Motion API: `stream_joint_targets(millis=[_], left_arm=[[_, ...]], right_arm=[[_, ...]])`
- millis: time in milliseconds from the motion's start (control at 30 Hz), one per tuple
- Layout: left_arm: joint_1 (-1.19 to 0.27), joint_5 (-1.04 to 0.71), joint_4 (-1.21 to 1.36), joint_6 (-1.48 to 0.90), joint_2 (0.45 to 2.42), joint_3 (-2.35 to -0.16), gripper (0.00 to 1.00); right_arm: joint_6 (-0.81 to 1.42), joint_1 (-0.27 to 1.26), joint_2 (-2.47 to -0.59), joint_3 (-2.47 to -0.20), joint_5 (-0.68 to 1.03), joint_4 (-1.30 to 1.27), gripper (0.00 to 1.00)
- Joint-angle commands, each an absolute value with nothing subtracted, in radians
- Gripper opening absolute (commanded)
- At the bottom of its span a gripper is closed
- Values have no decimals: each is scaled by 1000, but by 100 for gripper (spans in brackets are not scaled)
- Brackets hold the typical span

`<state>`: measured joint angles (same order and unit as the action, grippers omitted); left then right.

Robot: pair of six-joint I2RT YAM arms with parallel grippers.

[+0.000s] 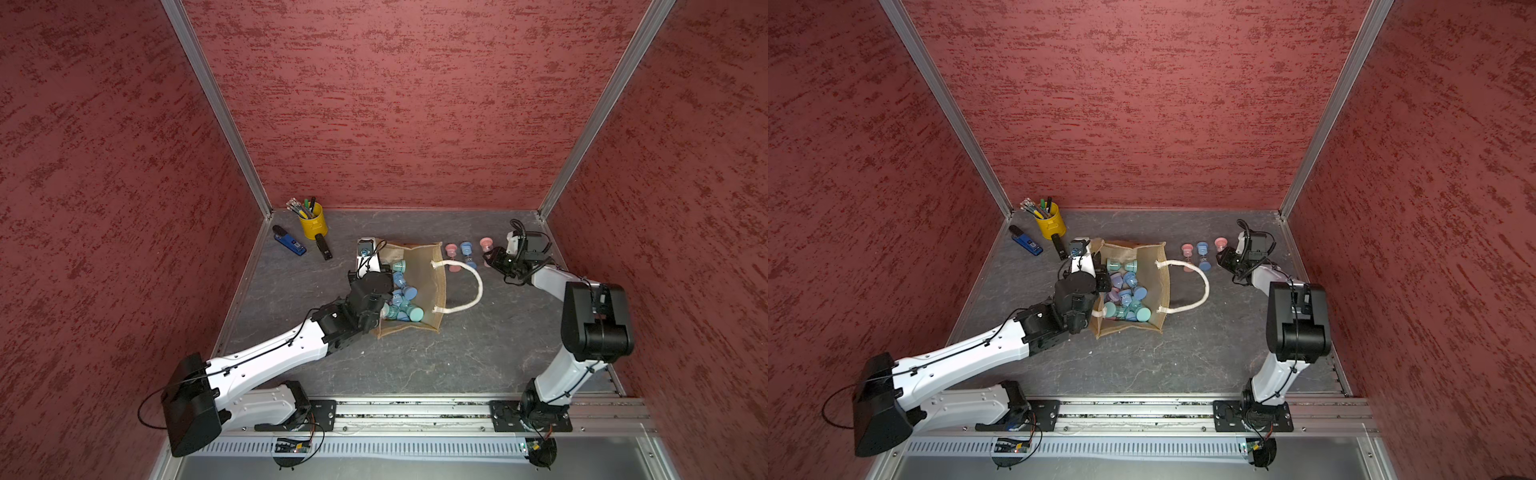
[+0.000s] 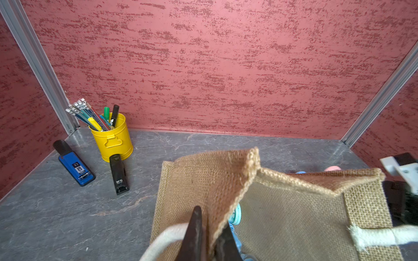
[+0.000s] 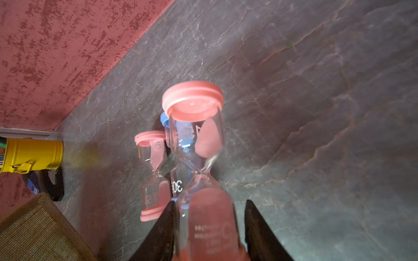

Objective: 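Place the pink timer next to the blue timer with the right gripper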

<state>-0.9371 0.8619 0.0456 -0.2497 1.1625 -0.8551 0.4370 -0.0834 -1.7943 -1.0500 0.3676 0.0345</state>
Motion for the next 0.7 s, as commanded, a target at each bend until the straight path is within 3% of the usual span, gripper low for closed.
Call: stream_joint_targets(millis=[0, 400, 667], left_arm=[[-939, 839, 26, -267, 1149, -829, 0], [-918, 837, 74, -251, 1134, -791, 0], [-916, 824, 74, -258, 1137, -790, 0]], right_arm=[[389, -88, -1843, -1108, 367, 46, 31], [362, -88, -1941, -1152, 379, 58, 41], [366, -87, -1933, -1145, 385, 43, 58]])
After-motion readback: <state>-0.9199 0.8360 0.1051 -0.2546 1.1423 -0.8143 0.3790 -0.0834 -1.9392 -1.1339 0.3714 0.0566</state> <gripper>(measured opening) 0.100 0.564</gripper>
